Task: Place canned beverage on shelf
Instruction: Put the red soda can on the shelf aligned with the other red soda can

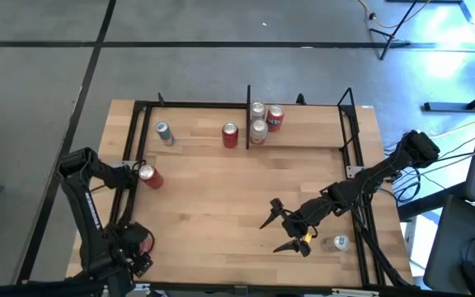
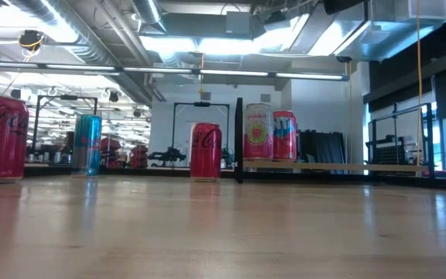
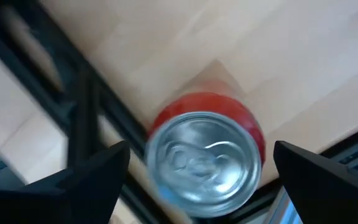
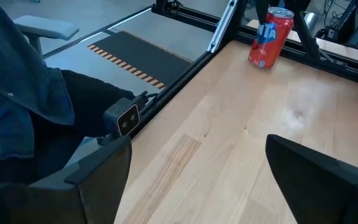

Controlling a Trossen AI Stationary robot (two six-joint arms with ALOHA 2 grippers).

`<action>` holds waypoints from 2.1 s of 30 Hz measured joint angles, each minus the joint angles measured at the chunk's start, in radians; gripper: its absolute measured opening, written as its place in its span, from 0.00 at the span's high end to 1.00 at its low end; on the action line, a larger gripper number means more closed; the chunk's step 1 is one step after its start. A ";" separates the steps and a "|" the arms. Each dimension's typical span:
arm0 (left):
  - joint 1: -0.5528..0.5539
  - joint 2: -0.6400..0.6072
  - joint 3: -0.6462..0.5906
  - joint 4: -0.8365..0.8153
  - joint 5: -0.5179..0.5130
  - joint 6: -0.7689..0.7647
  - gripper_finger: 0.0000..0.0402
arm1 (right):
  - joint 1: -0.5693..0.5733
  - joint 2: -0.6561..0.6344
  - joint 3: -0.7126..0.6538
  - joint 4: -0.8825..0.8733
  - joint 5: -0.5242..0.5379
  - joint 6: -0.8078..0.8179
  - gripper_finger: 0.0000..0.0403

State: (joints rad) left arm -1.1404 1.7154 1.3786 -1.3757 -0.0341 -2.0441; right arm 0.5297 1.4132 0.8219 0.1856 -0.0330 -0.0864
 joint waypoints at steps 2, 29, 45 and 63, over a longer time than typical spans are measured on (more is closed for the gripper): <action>0.000 0.000 -0.032 0.063 0.000 0.013 0.04 | 0.000 0.000 0.000 0.000 0.000 0.000 0.12; 0.209 0.003 -0.070 0.219 0.023 0.343 0.35 | 0.000 -0.001 0.000 -0.001 0.078 0.031 0.12; 0.593 0.023 0.169 0.245 -0.148 1.021 0.35 | 0.001 -0.002 -0.073 -0.046 0.115 0.124 0.12; 0.814 0.403 0.493 0.255 -0.002 1.405 0.35 | 0.000 -0.002 -0.275 0.125 0.261 0.297 0.12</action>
State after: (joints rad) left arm -0.3264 2.1183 1.8715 -1.1202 -0.0357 -0.6386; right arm 0.5297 1.4113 0.5472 0.3107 0.2275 0.2104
